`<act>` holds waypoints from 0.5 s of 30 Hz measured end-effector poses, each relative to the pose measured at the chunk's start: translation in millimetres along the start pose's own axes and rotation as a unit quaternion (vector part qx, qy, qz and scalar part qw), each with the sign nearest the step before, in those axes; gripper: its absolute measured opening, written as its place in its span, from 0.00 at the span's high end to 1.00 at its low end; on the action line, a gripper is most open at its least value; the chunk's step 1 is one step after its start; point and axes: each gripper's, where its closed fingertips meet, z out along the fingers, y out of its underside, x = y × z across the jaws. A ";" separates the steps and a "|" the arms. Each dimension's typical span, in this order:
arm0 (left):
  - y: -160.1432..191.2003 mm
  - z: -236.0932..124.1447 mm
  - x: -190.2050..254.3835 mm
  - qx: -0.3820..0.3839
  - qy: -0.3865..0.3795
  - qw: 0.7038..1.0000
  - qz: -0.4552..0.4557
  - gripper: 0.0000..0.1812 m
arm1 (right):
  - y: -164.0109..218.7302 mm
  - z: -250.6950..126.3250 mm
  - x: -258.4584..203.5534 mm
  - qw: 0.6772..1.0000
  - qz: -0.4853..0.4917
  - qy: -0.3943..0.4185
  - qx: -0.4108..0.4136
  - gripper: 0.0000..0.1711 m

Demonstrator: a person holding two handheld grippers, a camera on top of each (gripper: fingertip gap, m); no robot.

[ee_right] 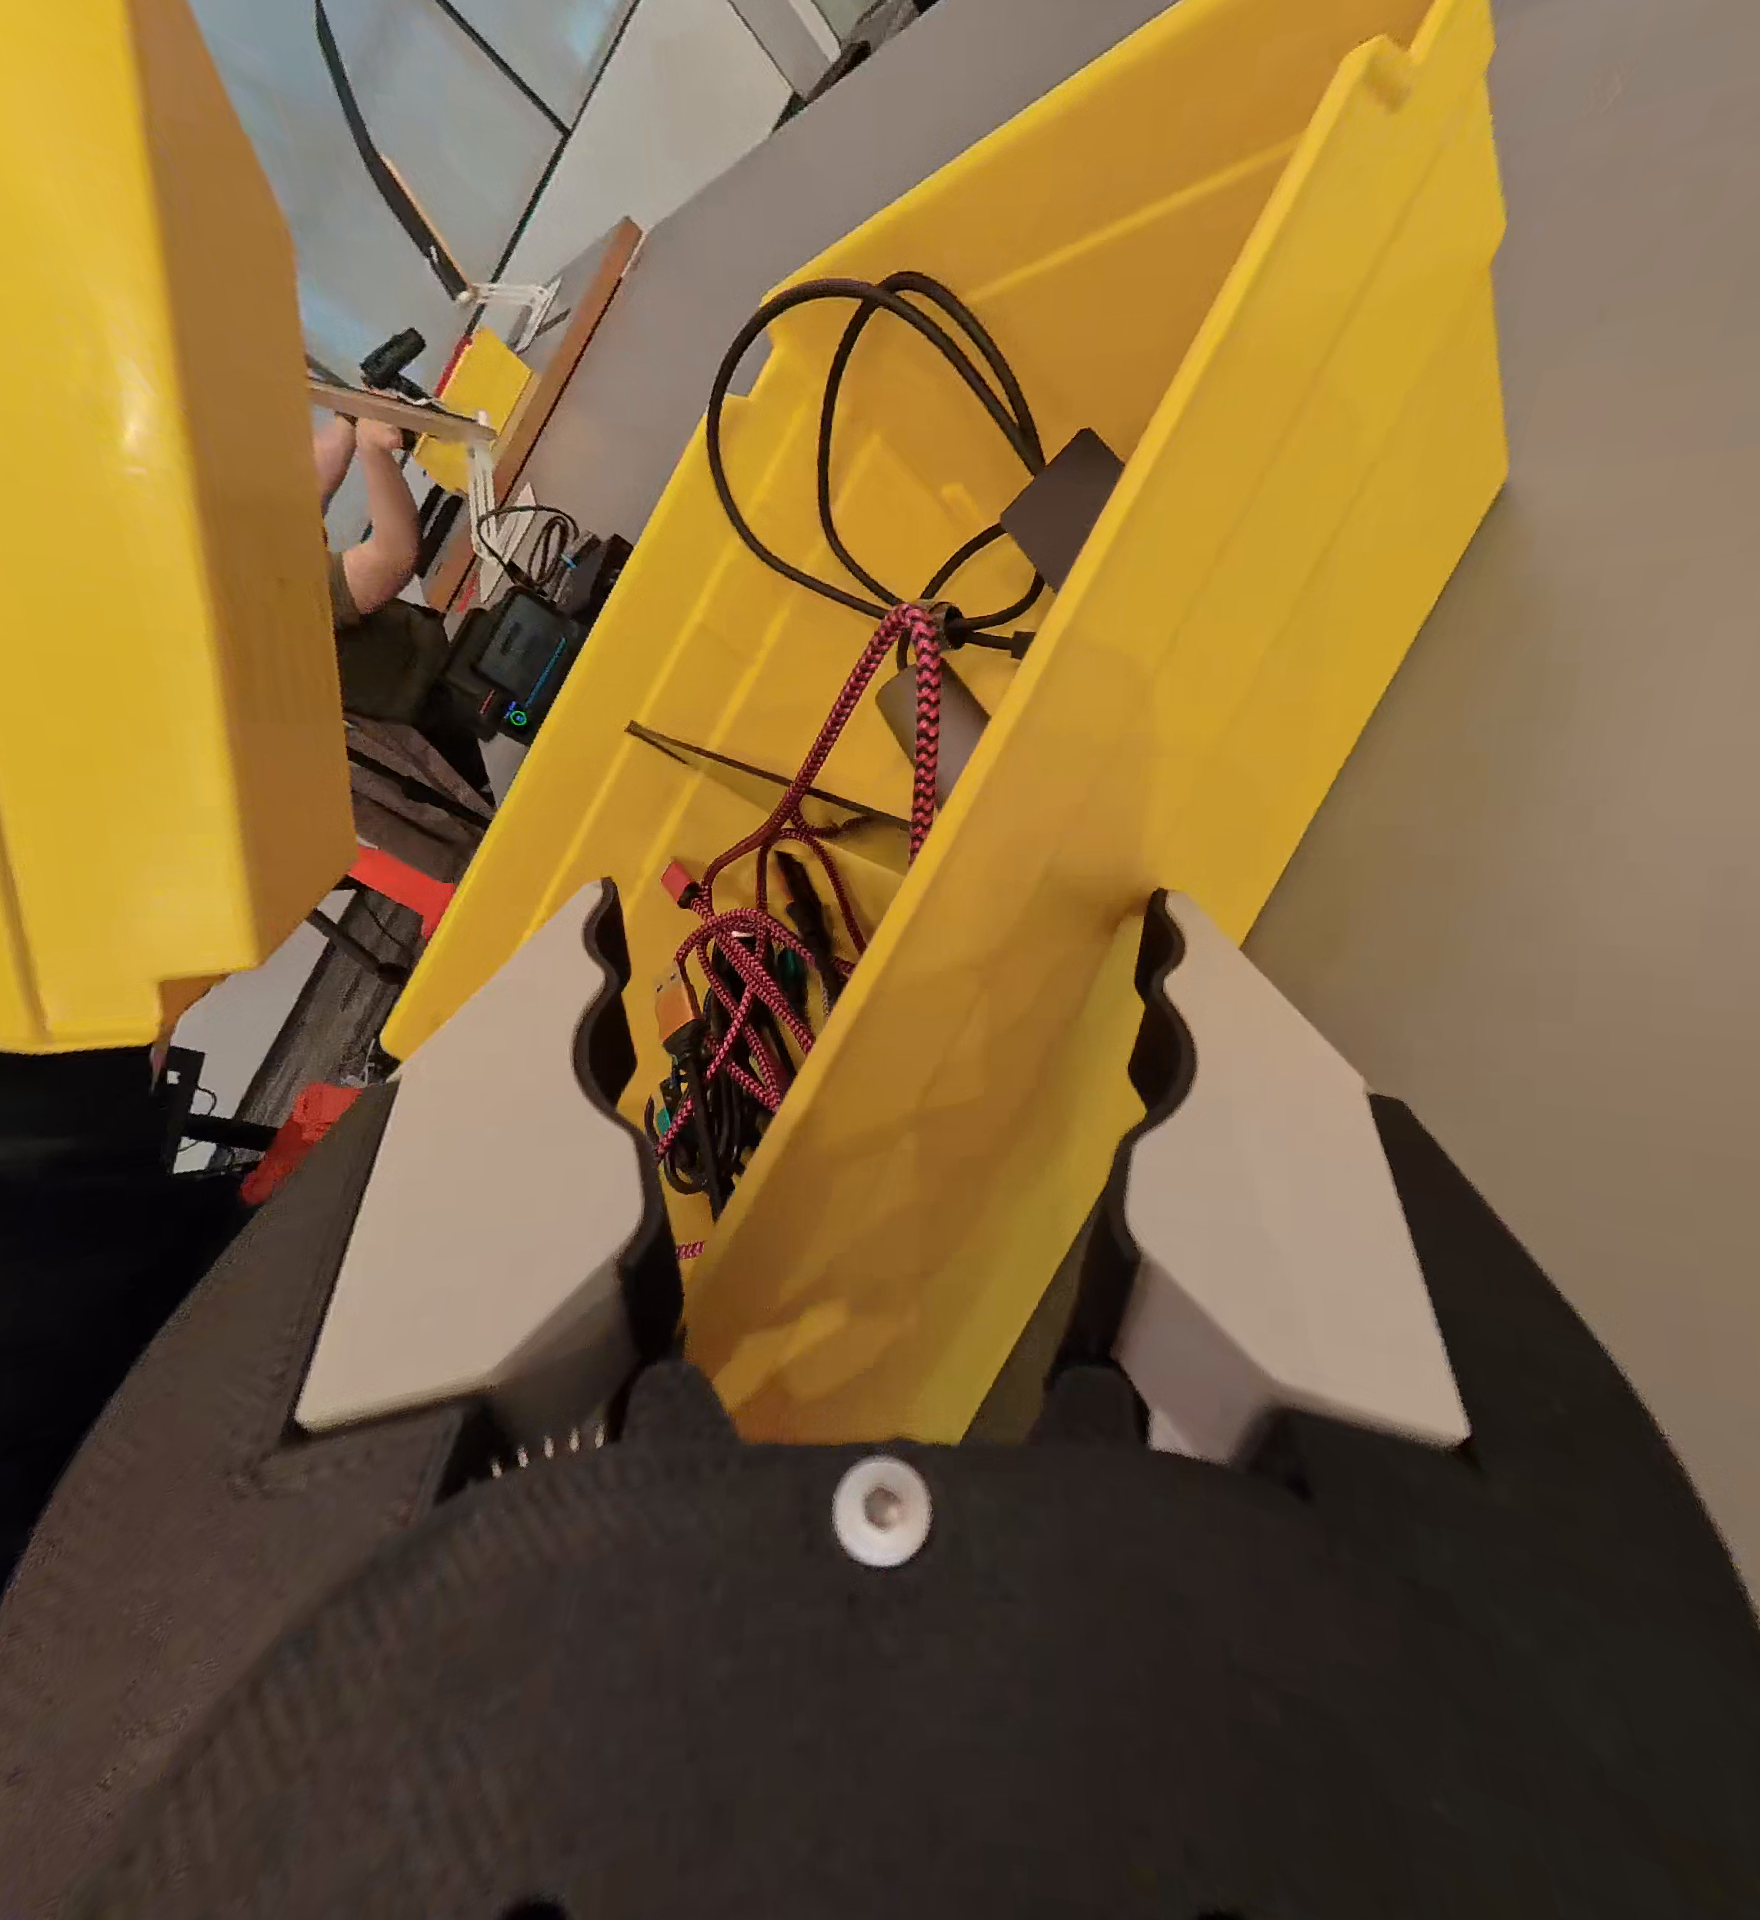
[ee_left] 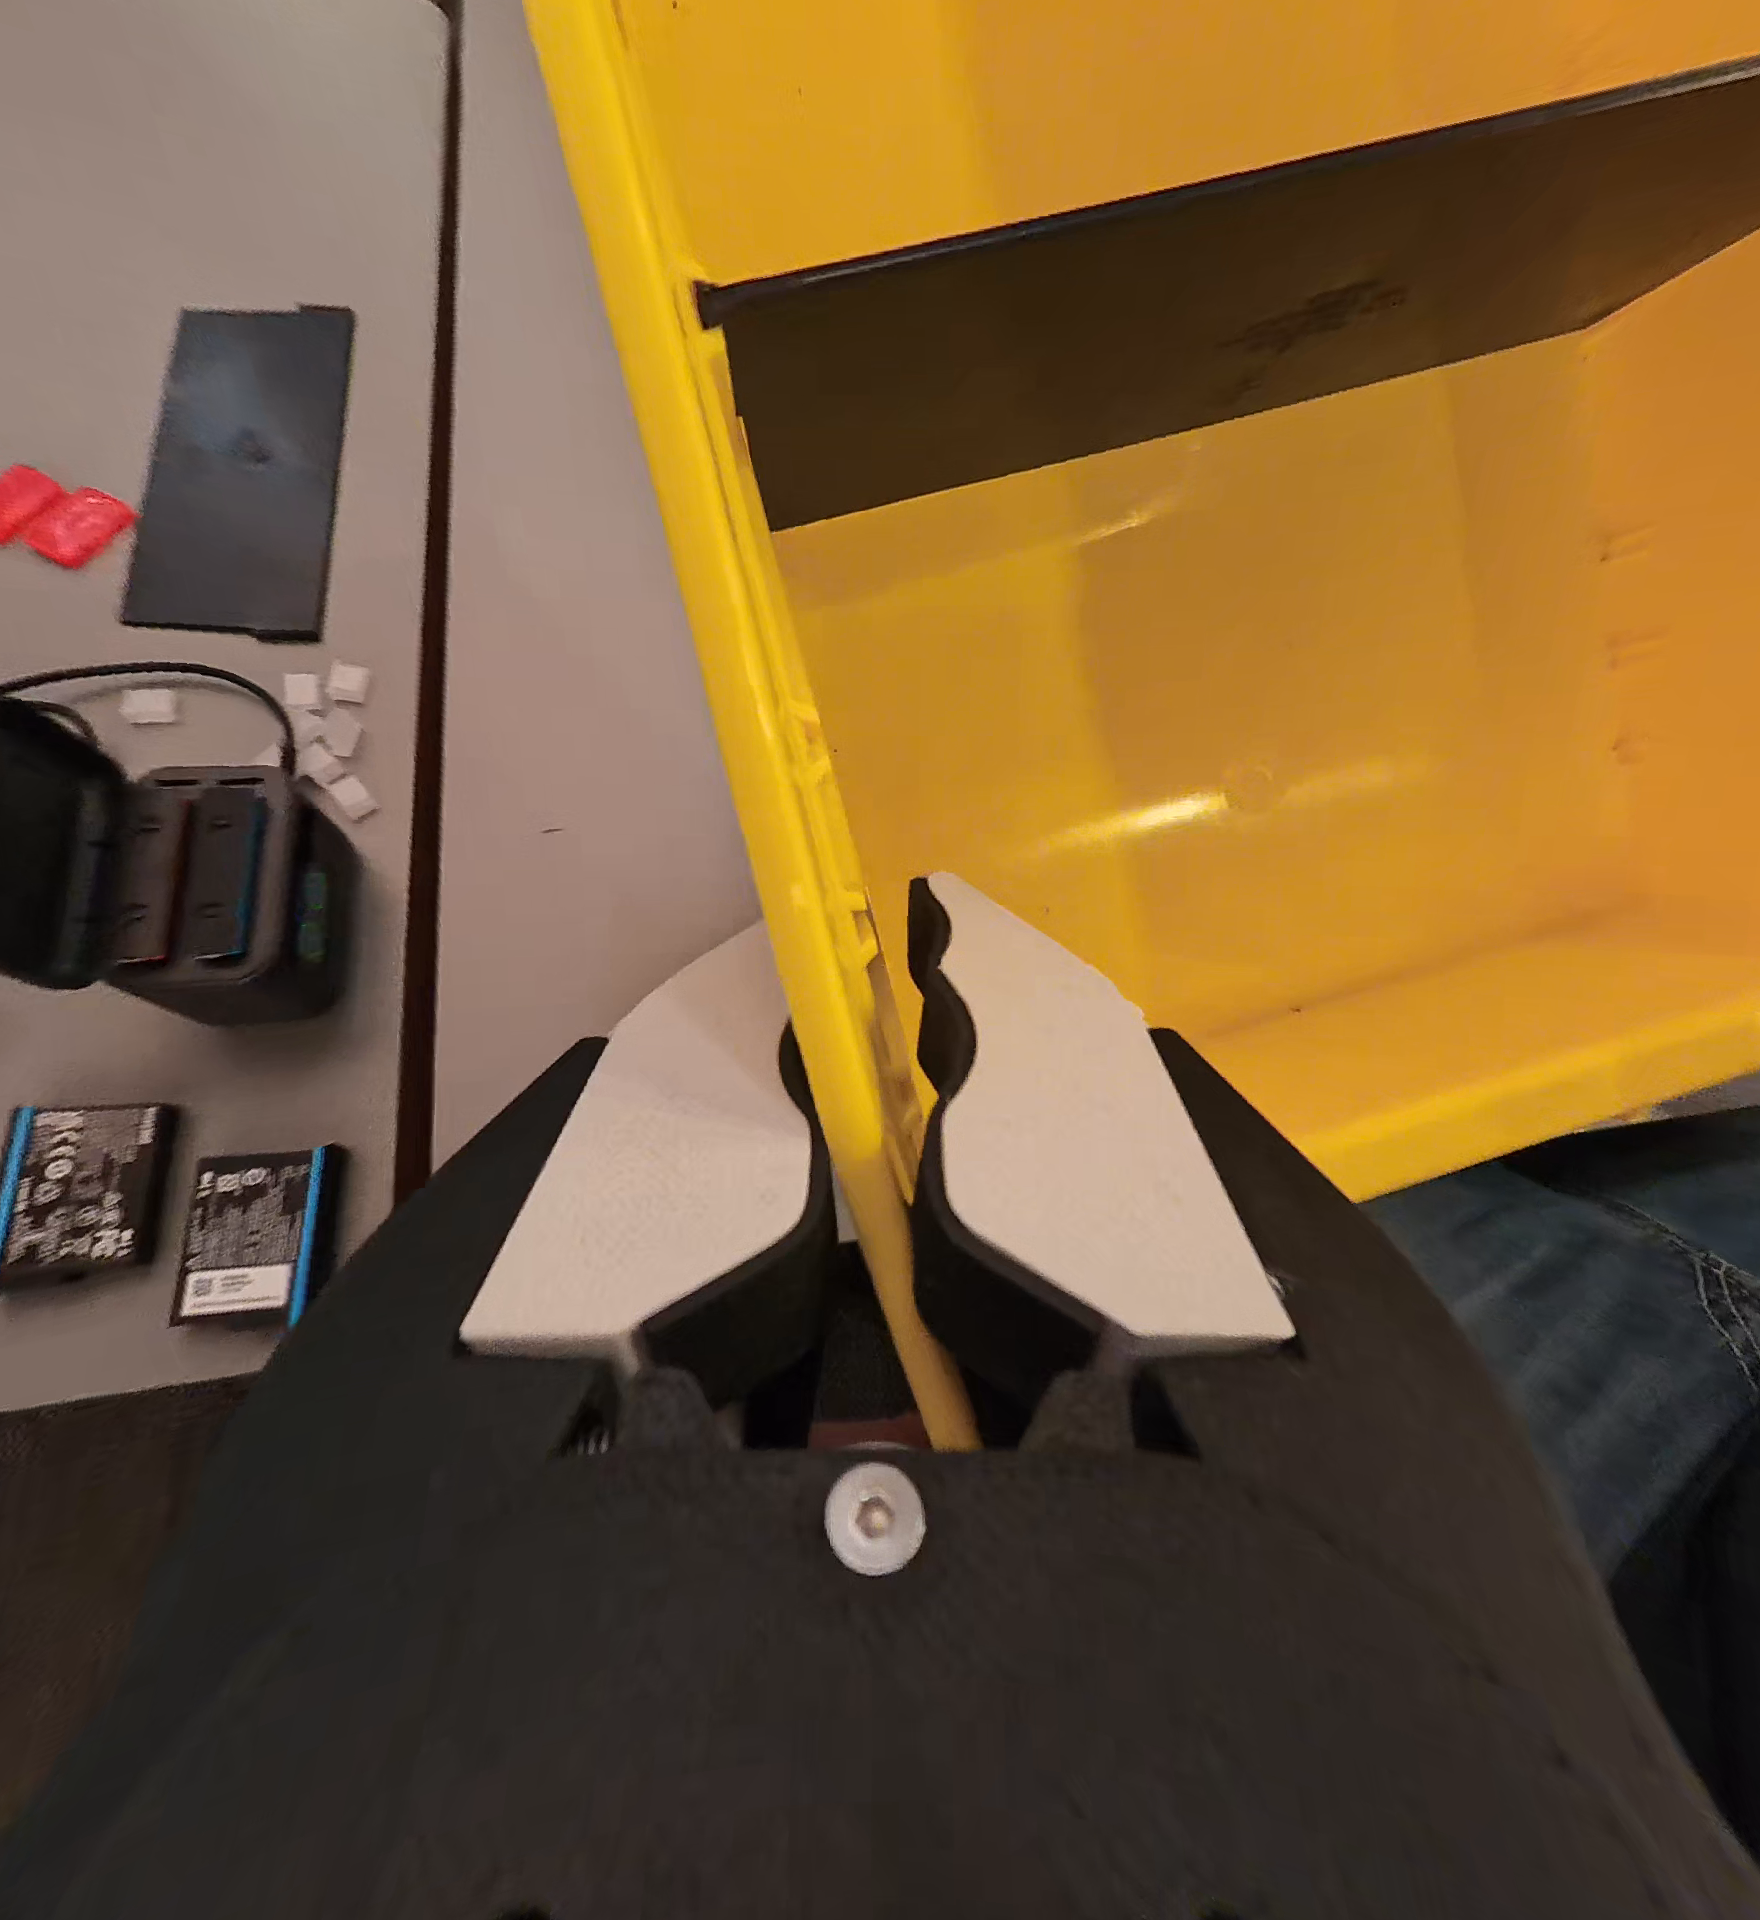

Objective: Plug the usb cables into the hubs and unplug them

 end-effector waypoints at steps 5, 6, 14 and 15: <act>-14.3 -31.5 3.4 0.032 -0.016 0.999 0.006 0.94 | 6.4 55.3 -43.0 0.999 -0.010 -0.039 0.013 0.35; -17.3 -35.3 8.9 0.036 -0.014 0.999 0.009 0.94 | 4.3 59.1 -49.8 0.998 -0.018 -0.050 0.018 0.35; -53.9 7.1 126.5 0.059 0.079 0.993 0.065 0.94 | -72.1 -66.1 -63.1 0.981 -0.104 -0.084 0.141 0.35; -60.6 20.5 147.8 0.064 0.086 0.991 0.084 0.95 | -79.1 -97.6 -71.9 0.974 -0.112 -0.102 0.167 0.35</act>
